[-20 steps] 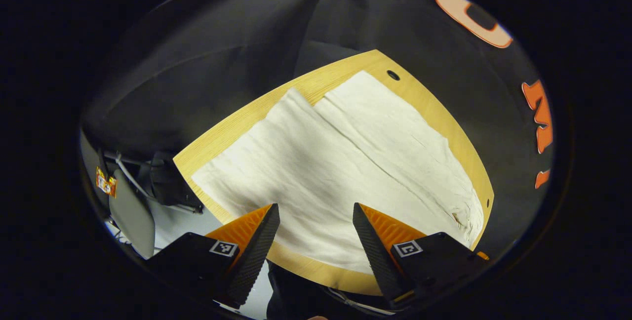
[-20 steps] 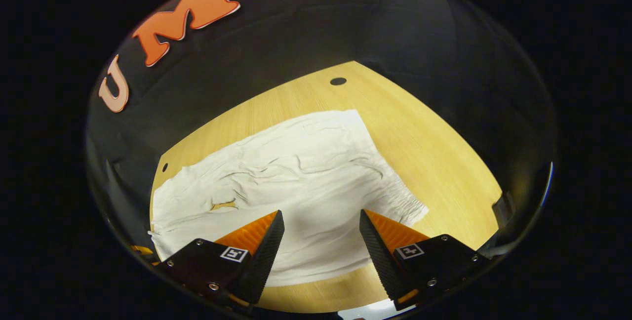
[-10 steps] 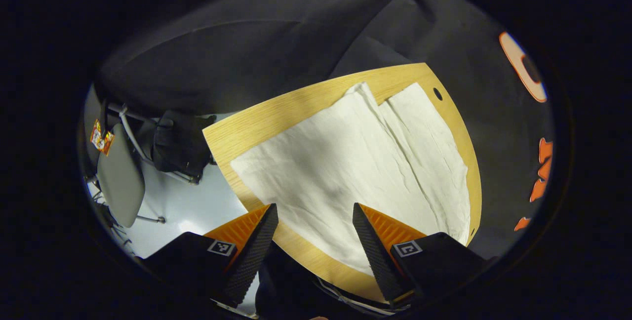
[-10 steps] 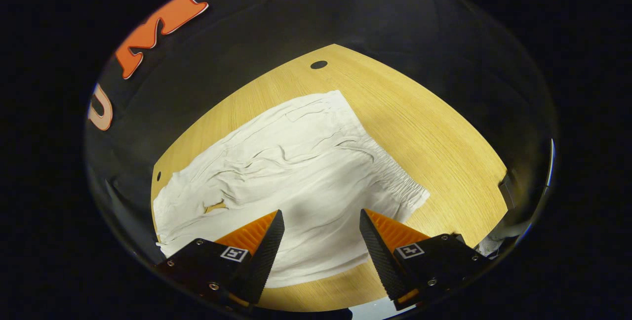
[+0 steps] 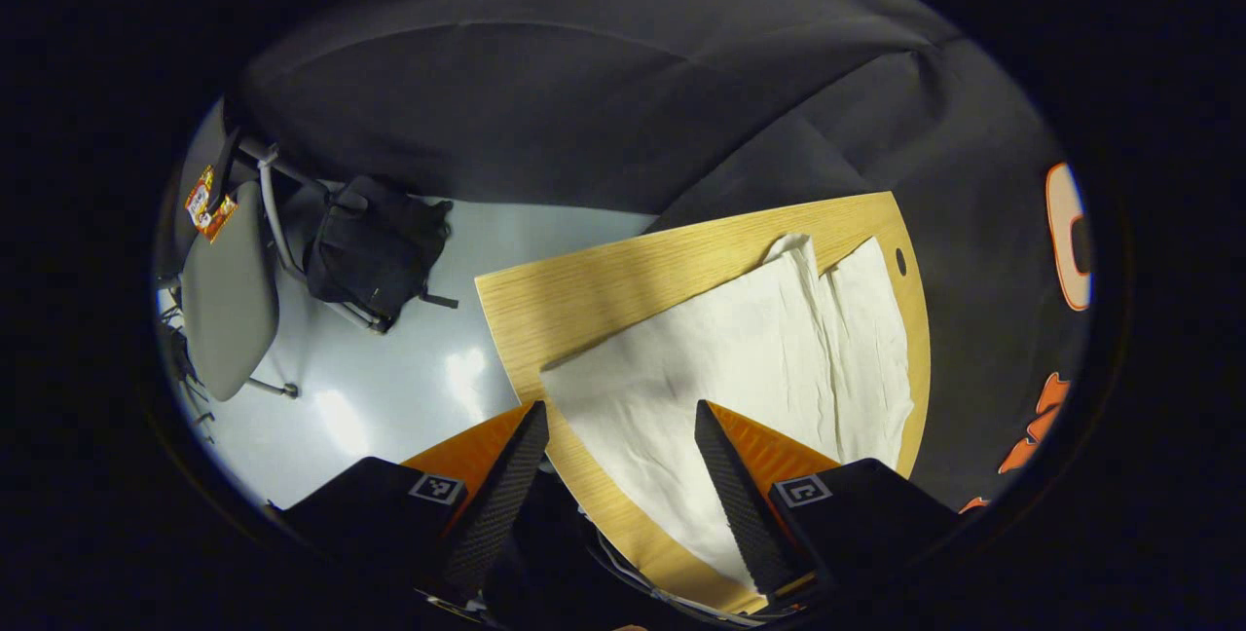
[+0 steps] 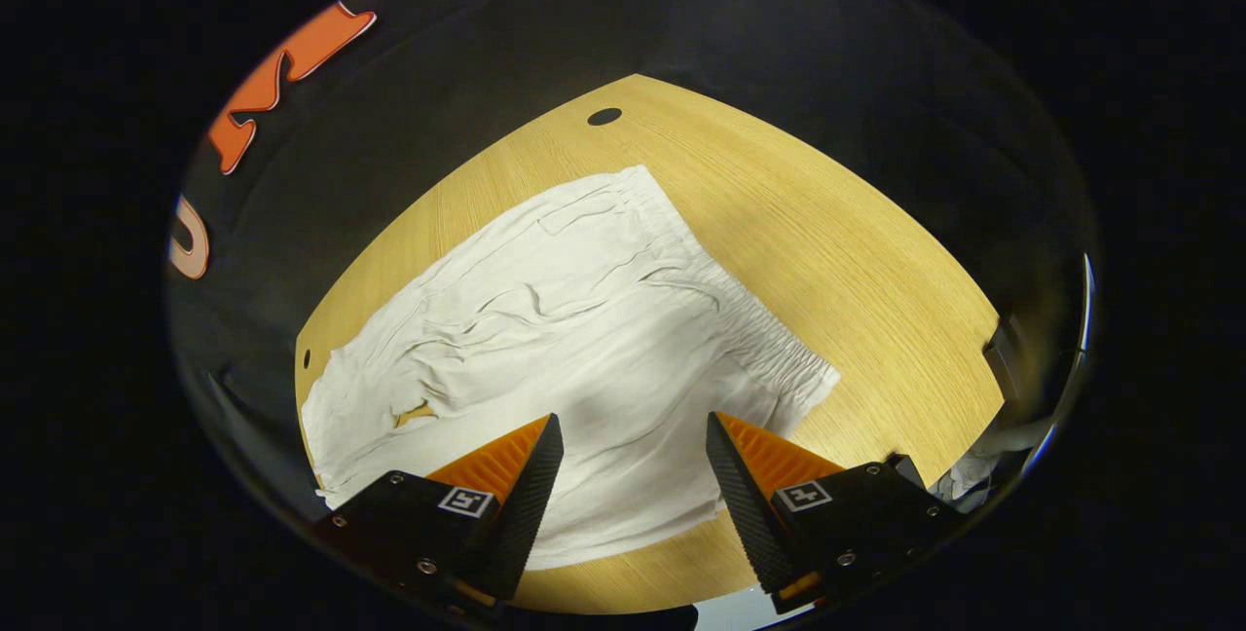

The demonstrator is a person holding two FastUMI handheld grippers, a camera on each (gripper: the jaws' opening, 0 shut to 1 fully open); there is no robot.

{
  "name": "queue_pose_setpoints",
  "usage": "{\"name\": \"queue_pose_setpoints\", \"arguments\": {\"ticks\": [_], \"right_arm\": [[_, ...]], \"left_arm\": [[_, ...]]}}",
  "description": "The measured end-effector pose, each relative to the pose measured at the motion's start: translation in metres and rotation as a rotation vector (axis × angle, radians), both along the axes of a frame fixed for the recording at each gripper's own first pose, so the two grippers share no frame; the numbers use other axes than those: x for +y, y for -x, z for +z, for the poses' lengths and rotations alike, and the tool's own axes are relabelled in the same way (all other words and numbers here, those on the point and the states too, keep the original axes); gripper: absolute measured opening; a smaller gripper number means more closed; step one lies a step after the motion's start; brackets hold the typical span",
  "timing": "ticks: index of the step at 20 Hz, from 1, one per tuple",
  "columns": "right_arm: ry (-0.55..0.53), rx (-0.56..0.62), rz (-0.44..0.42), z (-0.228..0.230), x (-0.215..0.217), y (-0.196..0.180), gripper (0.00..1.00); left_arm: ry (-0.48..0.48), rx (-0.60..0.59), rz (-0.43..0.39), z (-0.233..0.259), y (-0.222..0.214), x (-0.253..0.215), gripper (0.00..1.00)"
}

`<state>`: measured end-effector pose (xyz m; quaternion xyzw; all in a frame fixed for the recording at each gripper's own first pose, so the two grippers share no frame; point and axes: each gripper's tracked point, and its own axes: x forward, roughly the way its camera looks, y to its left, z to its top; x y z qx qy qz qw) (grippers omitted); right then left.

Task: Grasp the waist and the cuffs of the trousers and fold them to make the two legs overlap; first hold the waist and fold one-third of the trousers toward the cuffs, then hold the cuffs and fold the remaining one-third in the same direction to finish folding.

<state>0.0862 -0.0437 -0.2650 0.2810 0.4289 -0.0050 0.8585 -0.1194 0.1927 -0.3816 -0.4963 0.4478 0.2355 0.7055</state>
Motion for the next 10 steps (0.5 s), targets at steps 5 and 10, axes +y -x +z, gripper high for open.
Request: {"name": "queue_pose_setpoints", "arguments": {"ticks": [5, 10], "right_arm": [[-0.012, -0.001, -0.018, -0.002, -0.006, -0.003, 0.90], [-0.035, 0.002, -0.042, -0.006, -0.016, 0.001, 0.90]], "left_arm": [[0.046, -0.044, 0.032, -0.005, -0.010, -0.004, 1.00], [0.067, -0.103, 0.007, -0.004, -0.014, -0.001, 0.98]]}}
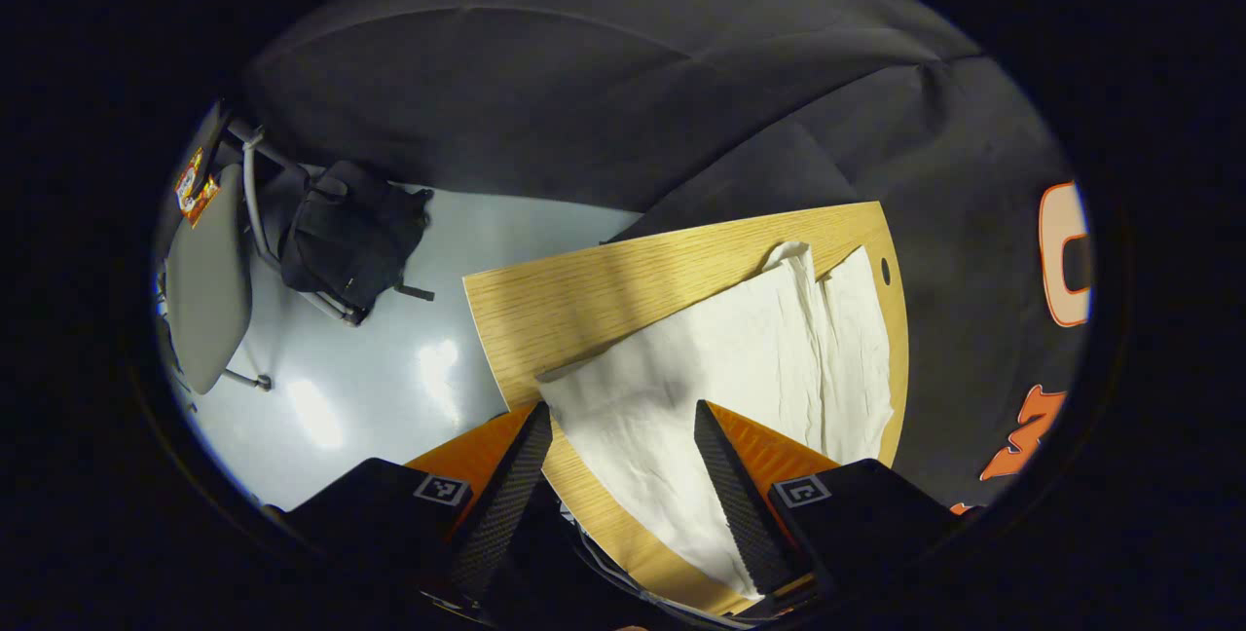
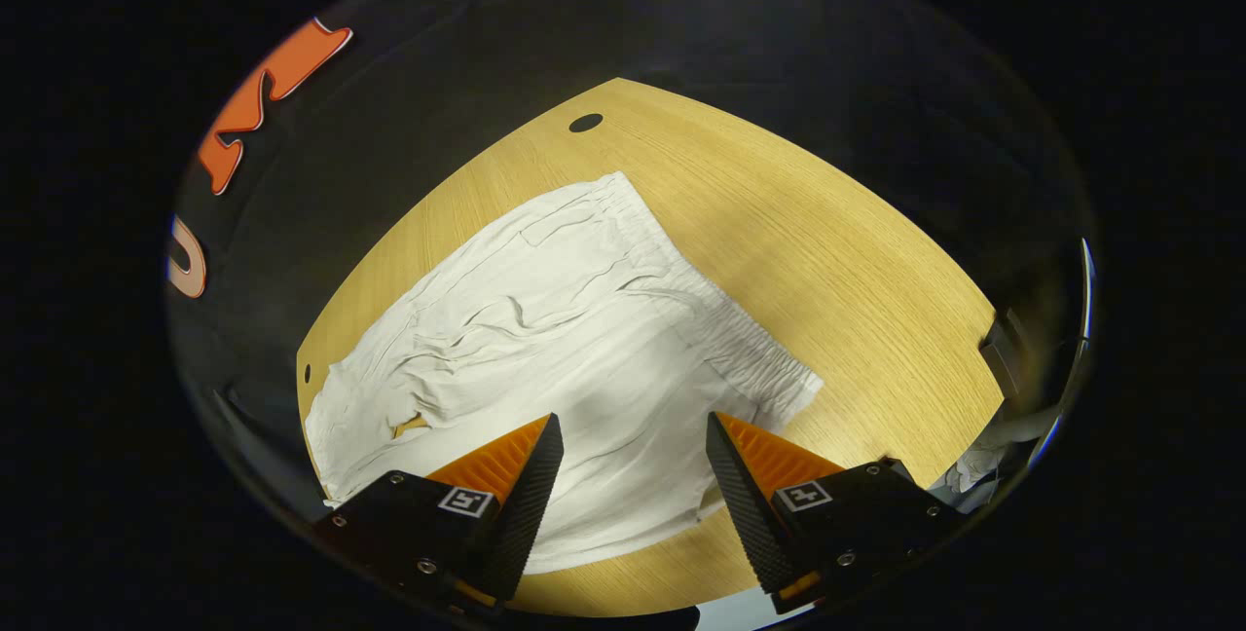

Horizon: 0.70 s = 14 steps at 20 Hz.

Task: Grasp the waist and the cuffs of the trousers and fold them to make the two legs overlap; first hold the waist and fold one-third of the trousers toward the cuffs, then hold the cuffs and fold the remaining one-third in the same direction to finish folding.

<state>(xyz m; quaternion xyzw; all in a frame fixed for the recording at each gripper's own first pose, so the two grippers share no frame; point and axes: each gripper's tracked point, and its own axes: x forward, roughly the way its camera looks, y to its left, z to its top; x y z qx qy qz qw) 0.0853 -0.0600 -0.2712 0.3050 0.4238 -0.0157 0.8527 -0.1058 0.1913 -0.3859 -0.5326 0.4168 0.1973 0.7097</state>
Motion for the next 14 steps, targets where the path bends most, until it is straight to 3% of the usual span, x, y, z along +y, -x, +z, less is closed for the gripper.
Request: {"name": "queue_pose_setpoints", "arguments": {"ticks": [8, 14], "right_arm": [[-0.098, -0.008, -0.073, -0.008, -0.017, 0.006, 0.90], [-0.139, 0.002, -0.121, -0.022, -0.032, 0.016, 0.89]], "left_arm": [[0.098, -0.138, -0.001, 0.004, -0.008, 0.006, 0.96], [0.077, -0.207, -0.015, 0.006, -0.014, 0.006, 0.93]]}}
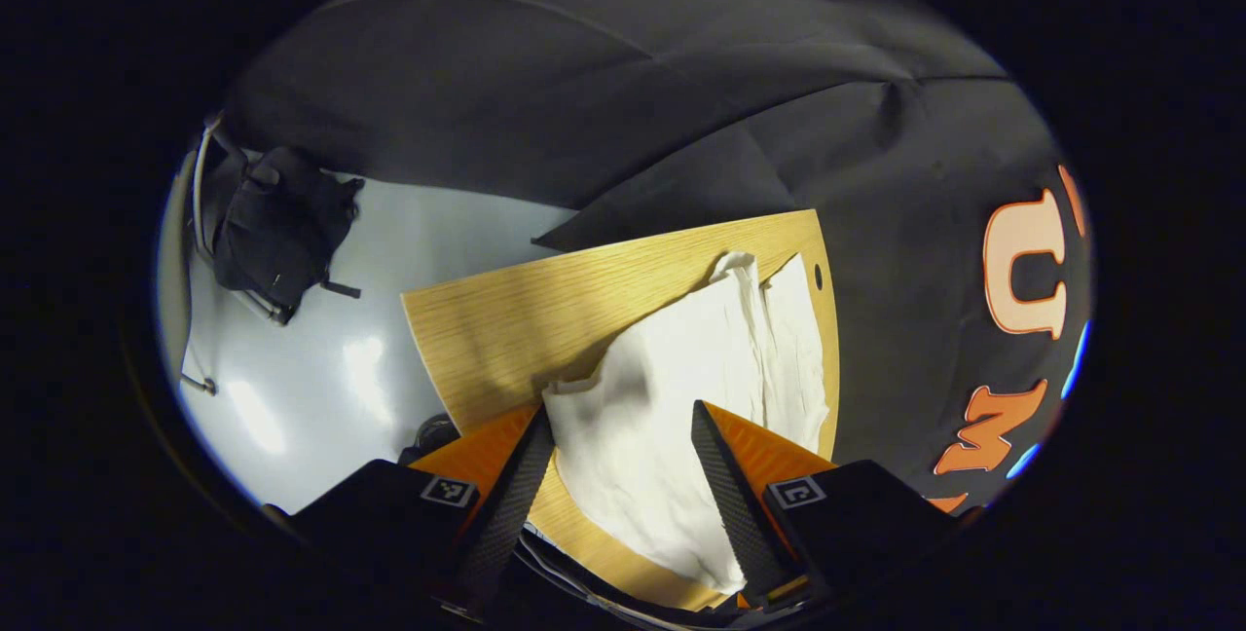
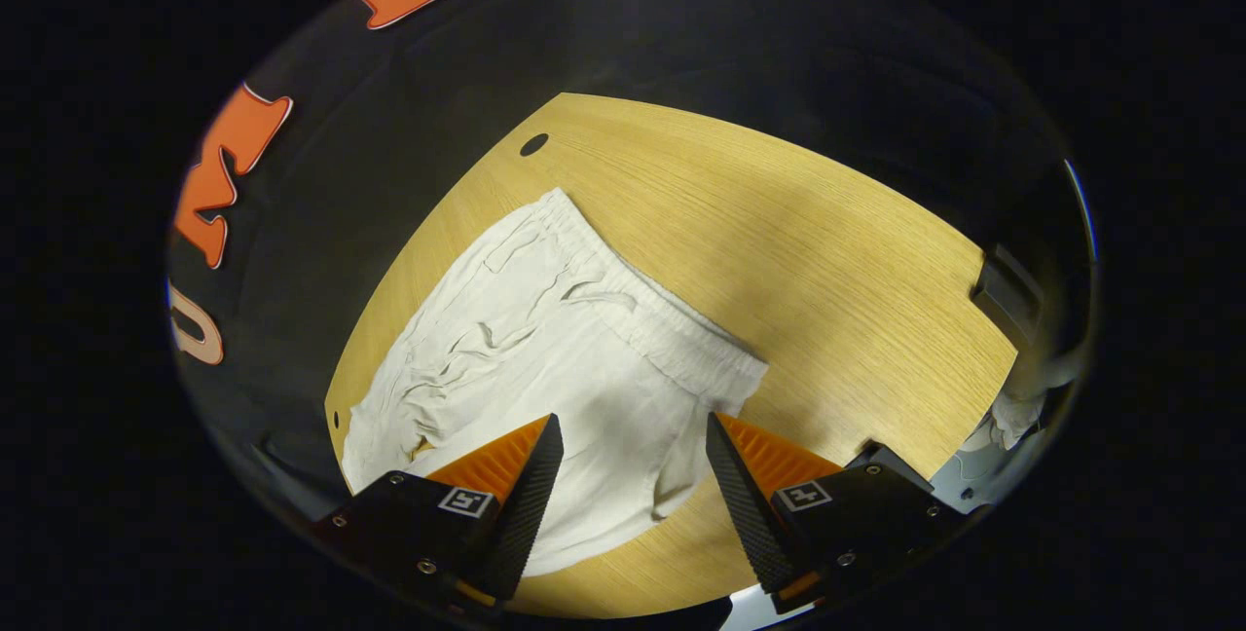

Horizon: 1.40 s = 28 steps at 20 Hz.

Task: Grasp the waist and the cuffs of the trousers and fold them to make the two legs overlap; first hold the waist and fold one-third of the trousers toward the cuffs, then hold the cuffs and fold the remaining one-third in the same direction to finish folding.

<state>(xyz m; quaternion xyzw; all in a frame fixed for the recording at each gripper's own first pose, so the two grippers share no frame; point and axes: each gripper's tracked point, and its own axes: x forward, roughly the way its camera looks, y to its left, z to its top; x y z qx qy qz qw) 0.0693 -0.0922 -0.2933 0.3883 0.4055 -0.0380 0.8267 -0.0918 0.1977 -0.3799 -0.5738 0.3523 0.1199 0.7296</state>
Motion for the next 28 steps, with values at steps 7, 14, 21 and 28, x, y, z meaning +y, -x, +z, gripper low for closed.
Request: {"name": "queue_pose_setpoints", "arguments": {"ticks": [7, 14, 21, 28], "right_arm": [[-0.091, -0.022, -0.067, -0.018, -0.013, 0.009, 0.89], [-0.239, -0.012, -0.189, -0.041, -0.018, -0.018, 0.81], [-0.331, 0.005, -0.329, -0.052, -0.029, -0.023, 0.16], [-0.364, -0.067, -0.318, -0.003, -0.030, -0.034, 0.08]], "left_arm": [[0.117, -0.103, 0.103, 0.010, -0.027, -0.005, 0.67], [0.088, -0.047, 0.084, 0.000, -0.030, -0.009, 0.33], [-0.006, -0.070, 0.049, 0.009, -0.029, -0.011, 0.08], [-0.067, -0.178, -0.005, 0.061, -0.041, -0.009, 0.08]]}}
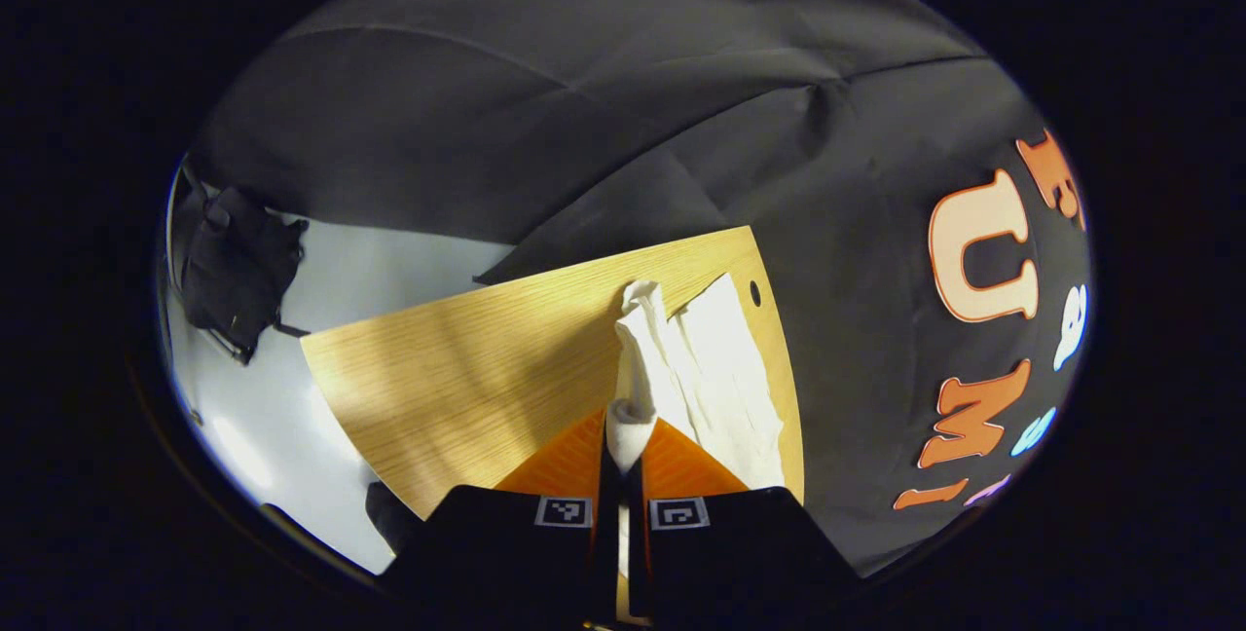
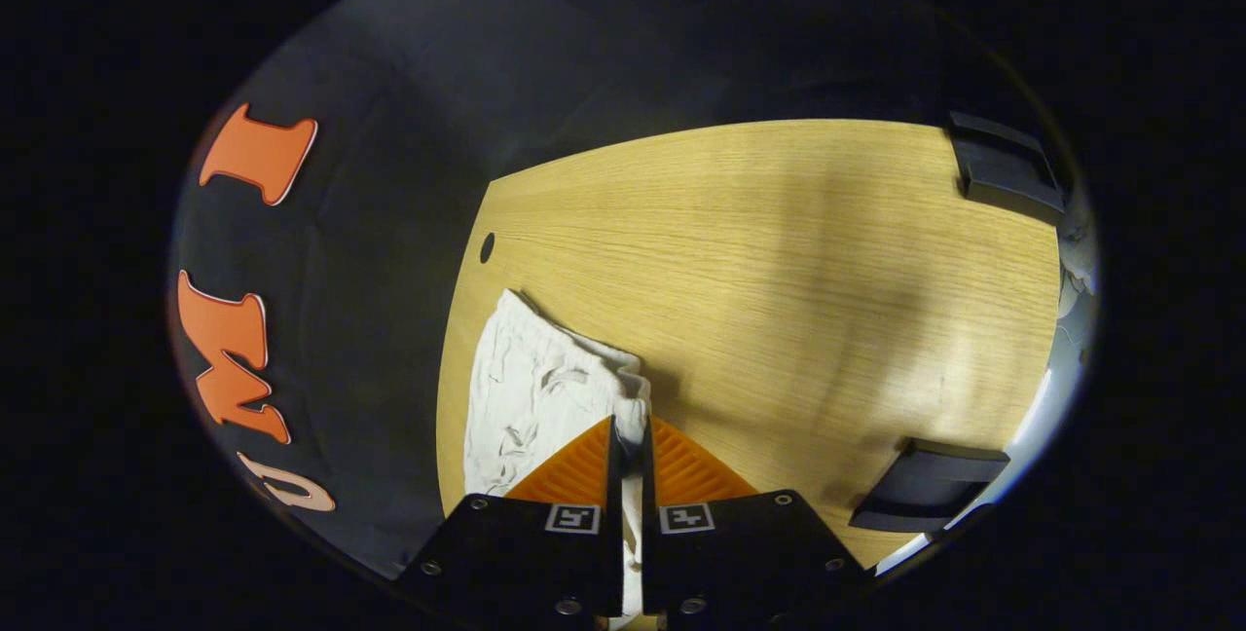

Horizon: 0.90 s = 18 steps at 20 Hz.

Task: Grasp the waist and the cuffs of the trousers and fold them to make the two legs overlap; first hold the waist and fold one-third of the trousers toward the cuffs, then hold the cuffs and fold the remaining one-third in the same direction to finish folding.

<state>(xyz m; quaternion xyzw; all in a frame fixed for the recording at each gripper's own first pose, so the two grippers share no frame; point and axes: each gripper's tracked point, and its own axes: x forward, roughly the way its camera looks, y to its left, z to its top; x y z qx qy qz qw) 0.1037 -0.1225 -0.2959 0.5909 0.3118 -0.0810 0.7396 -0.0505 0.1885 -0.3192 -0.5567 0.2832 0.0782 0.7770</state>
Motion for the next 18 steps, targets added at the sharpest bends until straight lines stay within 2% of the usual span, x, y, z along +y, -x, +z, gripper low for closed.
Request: {"name": "queue_pose_setpoints", "arguments": {"ticks": [6, 11, 13, 16, 17, 18], "right_arm": [[0.015, -0.079, 0.031, 0.057, 0.015, -0.026, 0.08], [0.053, -0.085, 0.050, 0.071, 0.023, -0.040, 0.08], [0.088, -0.051, 0.043, 0.069, 0.017, -0.045, 0.08], [0.106, -0.057, 0.007, 0.081, 0.008, -0.055, 0.07], [0.110, -0.056, -0.007, 0.085, 0.005, -0.057, 0.12], [0.106, -0.054, -0.015, 0.089, 0.003, -0.059, 0.07]], "left_arm": [[-0.080, -0.061, -0.114, 0.054, -0.044, -0.019, 0.08], [-0.144, -0.043, -0.229, 0.078, -0.087, -0.037, 0.08], [-0.175, -0.023, -0.263, 0.078, -0.101, -0.033, 0.08], [-0.170, -0.013, -0.244, 0.084, -0.126, -0.018, 0.08], [-0.161, -0.014, -0.224, 0.084, -0.133, -0.009, 0.08], [-0.153, -0.016, -0.204, 0.086, -0.137, 0.000, 0.10]]}}
